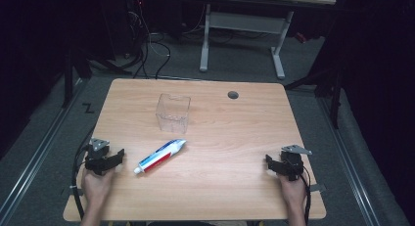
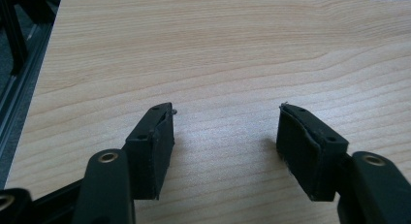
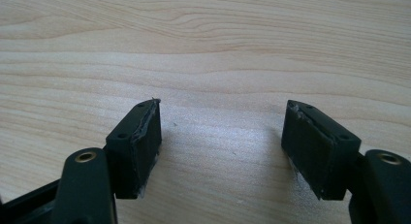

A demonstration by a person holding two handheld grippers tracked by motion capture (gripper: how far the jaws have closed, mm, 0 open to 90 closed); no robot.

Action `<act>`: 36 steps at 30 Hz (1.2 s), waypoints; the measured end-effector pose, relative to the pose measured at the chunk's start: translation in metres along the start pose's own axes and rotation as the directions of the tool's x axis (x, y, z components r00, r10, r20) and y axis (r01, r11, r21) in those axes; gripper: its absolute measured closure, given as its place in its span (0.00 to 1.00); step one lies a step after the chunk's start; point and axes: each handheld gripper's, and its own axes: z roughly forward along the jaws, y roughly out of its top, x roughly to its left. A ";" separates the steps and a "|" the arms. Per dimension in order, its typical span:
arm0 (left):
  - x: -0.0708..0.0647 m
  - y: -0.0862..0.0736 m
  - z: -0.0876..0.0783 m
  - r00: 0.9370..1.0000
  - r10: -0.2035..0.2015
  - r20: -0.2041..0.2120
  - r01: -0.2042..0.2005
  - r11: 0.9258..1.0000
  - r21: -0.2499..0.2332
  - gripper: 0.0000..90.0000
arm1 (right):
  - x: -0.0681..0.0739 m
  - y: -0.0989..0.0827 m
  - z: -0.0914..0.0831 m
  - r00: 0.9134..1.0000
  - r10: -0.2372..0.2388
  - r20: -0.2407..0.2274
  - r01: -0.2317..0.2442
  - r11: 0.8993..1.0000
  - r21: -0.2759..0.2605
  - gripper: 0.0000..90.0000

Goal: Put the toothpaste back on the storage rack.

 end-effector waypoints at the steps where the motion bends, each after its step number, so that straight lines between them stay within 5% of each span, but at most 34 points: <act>1: 0.000 0.000 0.000 1.000 0.000 0.001 0.000 1.000 0.000 0.43 | 0.000 0.000 0.000 1.000 0.000 0.000 0.000 1.000 0.000 0.34; 36: -0.002 0.001 0.001 1.000 0.008 0.011 -0.008 1.000 0.005 0.36 | 0.000 0.000 0.000 1.000 0.000 0.000 0.000 1.000 0.000 0.34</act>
